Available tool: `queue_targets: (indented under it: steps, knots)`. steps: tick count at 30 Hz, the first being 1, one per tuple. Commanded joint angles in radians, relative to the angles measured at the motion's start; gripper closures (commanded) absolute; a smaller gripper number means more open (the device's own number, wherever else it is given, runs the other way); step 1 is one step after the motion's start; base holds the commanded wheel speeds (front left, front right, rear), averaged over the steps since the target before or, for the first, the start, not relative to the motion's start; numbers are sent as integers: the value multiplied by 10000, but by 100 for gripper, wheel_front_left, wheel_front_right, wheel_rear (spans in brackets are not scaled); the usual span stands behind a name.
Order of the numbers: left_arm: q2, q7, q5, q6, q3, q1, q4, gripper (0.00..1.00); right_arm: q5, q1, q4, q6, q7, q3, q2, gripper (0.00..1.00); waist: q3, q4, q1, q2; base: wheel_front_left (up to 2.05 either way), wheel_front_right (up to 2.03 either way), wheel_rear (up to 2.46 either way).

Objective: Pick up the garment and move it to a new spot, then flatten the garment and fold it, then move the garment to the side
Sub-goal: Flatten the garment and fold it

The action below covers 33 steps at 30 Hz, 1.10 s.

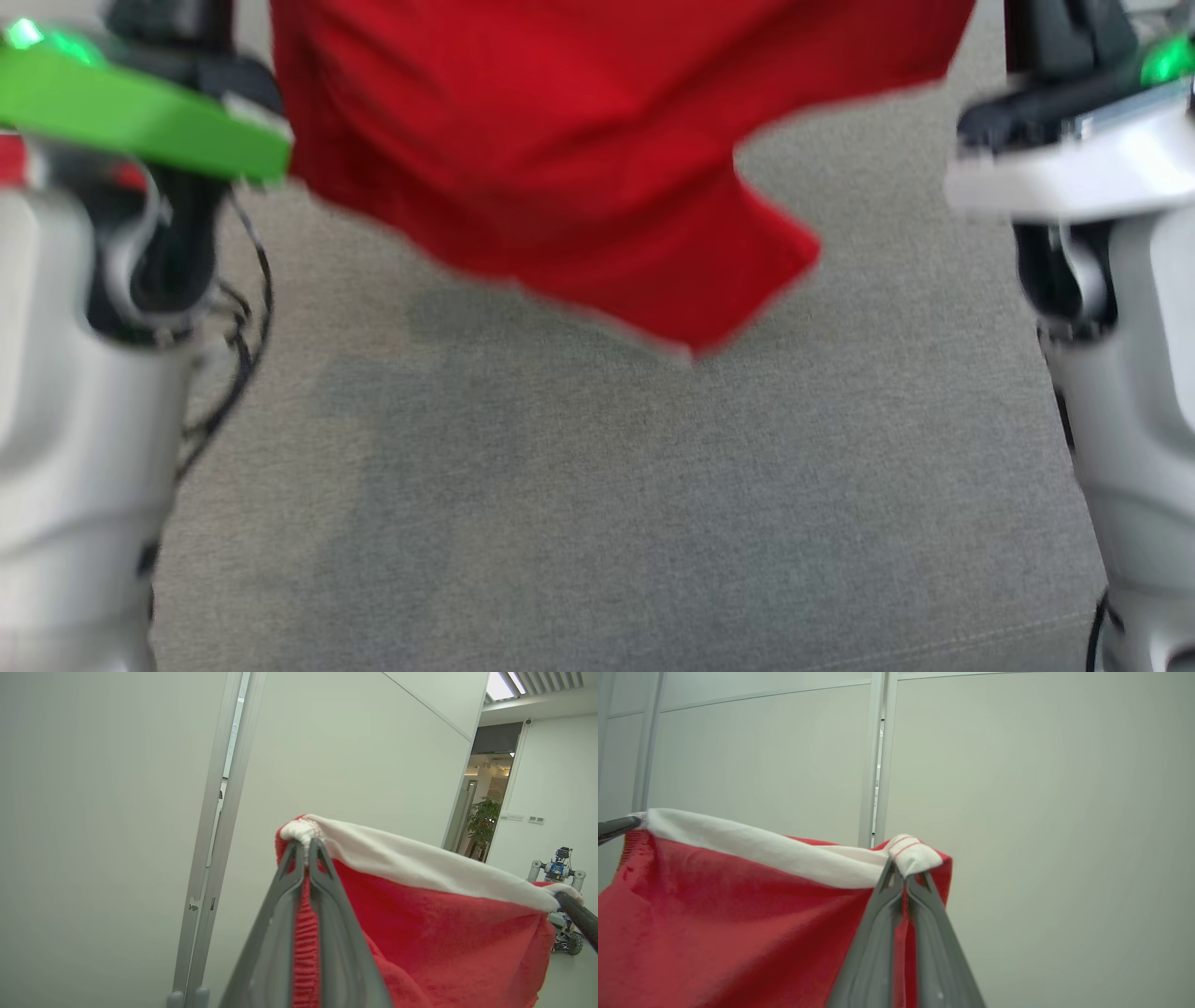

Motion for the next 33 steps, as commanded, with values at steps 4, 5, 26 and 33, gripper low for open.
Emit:
queue_targets:
  steps: [4,5,26,33]
  knots:
    - [-22,-733,687,-213,85,-2274,1748,100,-608,-2324,1731,-3,-638,-170,724,100,1612,-961,0,0,0,0,0]
    - [-28,-892,829,-264,59,-2639,2064,100,-748,-2666,1975,-3,-706,-248,850,100,1790,-1027,0,0,0,0,0]
    - [-239,-2813,-572,-671,516,274,3169,100,-443,17,2774,-11,-863,-105,1687,100,3256,-885,0,0,0,0,0]
    - [-549,-2819,-518,-671,906,2598,867,100,-252,1842,1243,-11,-864,-462,1592,100,2513,-613,0,0,0,0,0]
